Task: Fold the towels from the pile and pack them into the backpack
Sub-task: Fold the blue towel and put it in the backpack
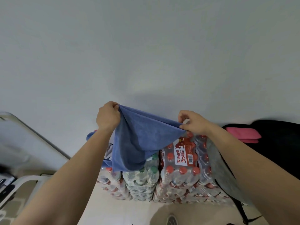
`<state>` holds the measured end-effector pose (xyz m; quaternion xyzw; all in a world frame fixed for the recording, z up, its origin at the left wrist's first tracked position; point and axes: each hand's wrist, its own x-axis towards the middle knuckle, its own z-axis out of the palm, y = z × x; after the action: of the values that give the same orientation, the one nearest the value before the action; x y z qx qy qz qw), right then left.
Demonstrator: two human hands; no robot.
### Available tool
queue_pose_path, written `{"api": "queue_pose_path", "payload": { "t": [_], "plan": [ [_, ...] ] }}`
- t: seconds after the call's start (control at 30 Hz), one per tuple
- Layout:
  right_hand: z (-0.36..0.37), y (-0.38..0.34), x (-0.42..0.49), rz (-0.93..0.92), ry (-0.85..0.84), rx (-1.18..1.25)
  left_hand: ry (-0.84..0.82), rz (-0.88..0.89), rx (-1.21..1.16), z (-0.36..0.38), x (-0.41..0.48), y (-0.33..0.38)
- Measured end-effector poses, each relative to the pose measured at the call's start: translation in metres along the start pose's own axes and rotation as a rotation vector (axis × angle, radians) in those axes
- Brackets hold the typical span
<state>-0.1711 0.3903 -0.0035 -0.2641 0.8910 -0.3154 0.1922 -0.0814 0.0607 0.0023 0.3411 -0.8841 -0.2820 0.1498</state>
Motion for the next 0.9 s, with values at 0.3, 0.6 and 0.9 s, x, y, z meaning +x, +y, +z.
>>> {"api": "queue_pose_path", "payload": {
  "t": [0.3, 0.6, 0.9],
  "plan": [
    [0.002, -0.004, 0.0, 0.039, 0.056, -0.155, -0.018, 0.004, 0.02, 0.002, 0.002, 0.003],
    [-0.001, -0.004, -0.012, 0.058, 0.052, -0.137, -0.002, 0.007, 0.024, -0.001, 0.008, -0.003],
    [-0.029, -0.019, -0.007, 0.024, 0.348, -0.111, 0.033, 0.049, 0.005, -0.012, 0.01, -0.002]
  ]
}}
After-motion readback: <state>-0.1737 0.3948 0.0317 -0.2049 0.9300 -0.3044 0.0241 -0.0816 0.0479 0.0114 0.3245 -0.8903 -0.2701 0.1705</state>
